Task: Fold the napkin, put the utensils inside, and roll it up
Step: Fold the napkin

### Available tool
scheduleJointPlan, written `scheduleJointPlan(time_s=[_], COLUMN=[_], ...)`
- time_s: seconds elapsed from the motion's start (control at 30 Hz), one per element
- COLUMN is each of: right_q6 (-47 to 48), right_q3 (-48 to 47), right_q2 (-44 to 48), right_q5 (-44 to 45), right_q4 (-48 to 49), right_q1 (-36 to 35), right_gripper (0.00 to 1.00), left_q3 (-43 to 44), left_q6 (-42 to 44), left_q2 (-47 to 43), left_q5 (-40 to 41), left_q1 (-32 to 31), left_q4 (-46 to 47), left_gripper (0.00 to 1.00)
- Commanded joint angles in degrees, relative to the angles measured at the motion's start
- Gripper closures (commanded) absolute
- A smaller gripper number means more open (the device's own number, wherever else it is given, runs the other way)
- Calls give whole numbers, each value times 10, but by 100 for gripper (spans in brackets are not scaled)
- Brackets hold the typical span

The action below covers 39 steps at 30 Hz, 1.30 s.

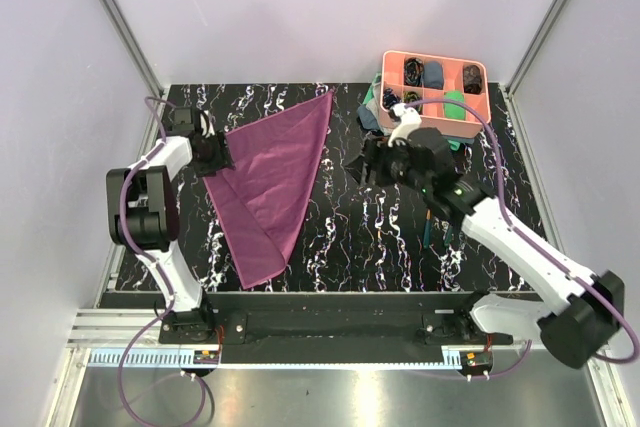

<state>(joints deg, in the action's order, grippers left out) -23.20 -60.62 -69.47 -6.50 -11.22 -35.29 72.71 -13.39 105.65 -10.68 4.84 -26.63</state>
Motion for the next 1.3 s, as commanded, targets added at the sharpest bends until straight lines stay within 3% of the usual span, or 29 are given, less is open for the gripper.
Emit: scheduleJointPlan(time_s=[0.0, 0.07, 0.17, 0.53, 0.63, 0.73, 1.27], right_q6=[18, 16, 8, 2, 1, -3, -5], right_q3=[30, 39, 43, 43, 43, 45, 46], right_q2=[69, 88, 99, 101, 101, 101, 107], right_q5=[47, 56, 59, 55, 58, 59, 55], right_q4=[-65, -74, -90, -101, -103, -106, -121], right_q1=[-3, -3, -3, -3, -3, -2, -3], right_gripper=[24, 24, 24, 24, 24, 24, 24], left_q3=[31, 35, 43, 47, 47, 47, 117], left_q6=[-2, -1, 4, 5, 4, 4, 28], left_q2=[6, 18, 36, 67, 69, 61, 46], left_q5=[12, 10, 11, 14, 15, 23, 74], left_q1=[3, 3, 3, 3, 3, 3, 39], left_q4=[33, 36, 31, 33, 36, 37, 2], left_gripper=[39, 43, 58, 64, 86, 100, 100])
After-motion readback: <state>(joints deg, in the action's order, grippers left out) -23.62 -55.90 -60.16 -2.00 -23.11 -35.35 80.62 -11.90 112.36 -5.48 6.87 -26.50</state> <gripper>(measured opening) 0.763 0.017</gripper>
